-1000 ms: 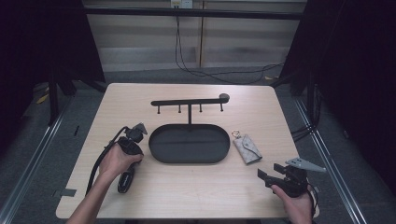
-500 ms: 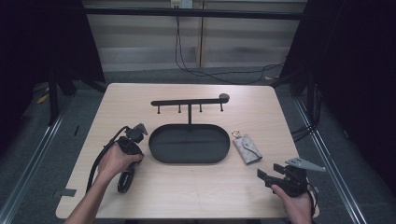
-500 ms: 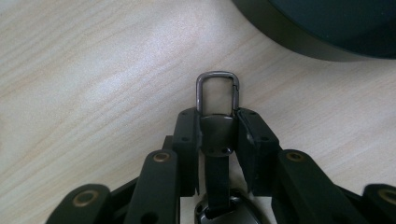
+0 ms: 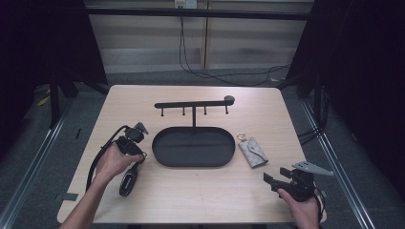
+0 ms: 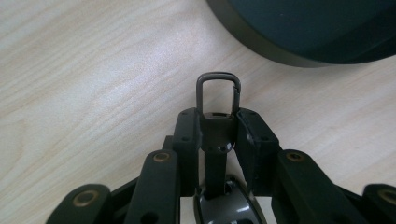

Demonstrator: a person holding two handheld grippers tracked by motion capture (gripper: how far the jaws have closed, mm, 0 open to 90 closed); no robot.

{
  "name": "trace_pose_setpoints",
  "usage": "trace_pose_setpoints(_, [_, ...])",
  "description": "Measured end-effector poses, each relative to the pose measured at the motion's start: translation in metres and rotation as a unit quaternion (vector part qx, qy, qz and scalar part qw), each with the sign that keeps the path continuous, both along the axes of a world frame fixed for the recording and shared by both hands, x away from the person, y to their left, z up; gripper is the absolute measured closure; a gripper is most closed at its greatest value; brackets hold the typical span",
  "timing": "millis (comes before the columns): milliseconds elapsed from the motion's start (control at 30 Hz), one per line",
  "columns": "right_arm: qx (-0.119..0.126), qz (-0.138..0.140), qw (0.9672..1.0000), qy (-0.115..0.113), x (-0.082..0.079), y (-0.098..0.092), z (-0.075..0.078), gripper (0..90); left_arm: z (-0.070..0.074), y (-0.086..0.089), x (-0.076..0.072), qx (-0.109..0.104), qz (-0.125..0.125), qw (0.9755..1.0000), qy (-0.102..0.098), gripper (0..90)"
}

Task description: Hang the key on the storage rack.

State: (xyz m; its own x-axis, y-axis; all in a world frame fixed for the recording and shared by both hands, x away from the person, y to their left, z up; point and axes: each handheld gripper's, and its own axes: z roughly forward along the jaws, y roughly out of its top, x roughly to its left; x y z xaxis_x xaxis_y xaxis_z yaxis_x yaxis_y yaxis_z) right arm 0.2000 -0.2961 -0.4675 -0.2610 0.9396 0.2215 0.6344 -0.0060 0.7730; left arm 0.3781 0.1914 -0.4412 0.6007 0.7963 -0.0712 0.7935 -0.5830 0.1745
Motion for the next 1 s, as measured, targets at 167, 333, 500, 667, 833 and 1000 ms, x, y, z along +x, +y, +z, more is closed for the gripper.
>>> trace_pose_setpoints(167, [0.000, -0.001, 1.0000, 0.000, 0.000, 0.000, 0.000, 24.3, 0.012, 0.004, -0.003, -0.011, -0.003, 0.9999, -0.012, 70.6])
trace_pose_setpoints(333, [0.003, 0.000, 1.0000, 0.002, 0.000, -0.001, 0.000, 24.3, 0.024, 0.008, -0.004, -0.017, -0.001, 0.9995, -0.026, 70.6])
trace_pose_setpoints(500, [0.007, -0.003, 1.0000, 0.002, 0.000, -0.001, 0.000, 24.3, 0.037, 0.013, -0.003, -0.022, -0.001, 0.9993, -0.031, 70.6])
trace_pose_setpoints(667, [0.008, -0.003, 1.0000, 0.002, 0.000, -0.001, 0.000, 24.2, 0.049, 0.015, -0.005, -0.028, -0.006, 0.9987, -0.041, 70.6])
trace_pose_setpoints(833, [0.008, -0.004, 1.0000, 0.000, 0.000, -0.002, 0.000, 24.2, 0.056, 0.016, -0.006, -0.034, -0.010, 0.9986, -0.040, 70.6])
trace_pose_setpoints(1000, [0.008, -0.004, 1.0000, 0.001, 0.000, -0.002, 0.000, 24.0, 0.065, 0.017, -0.006, -0.041, -0.014, 0.9982, -0.041, 70.6])
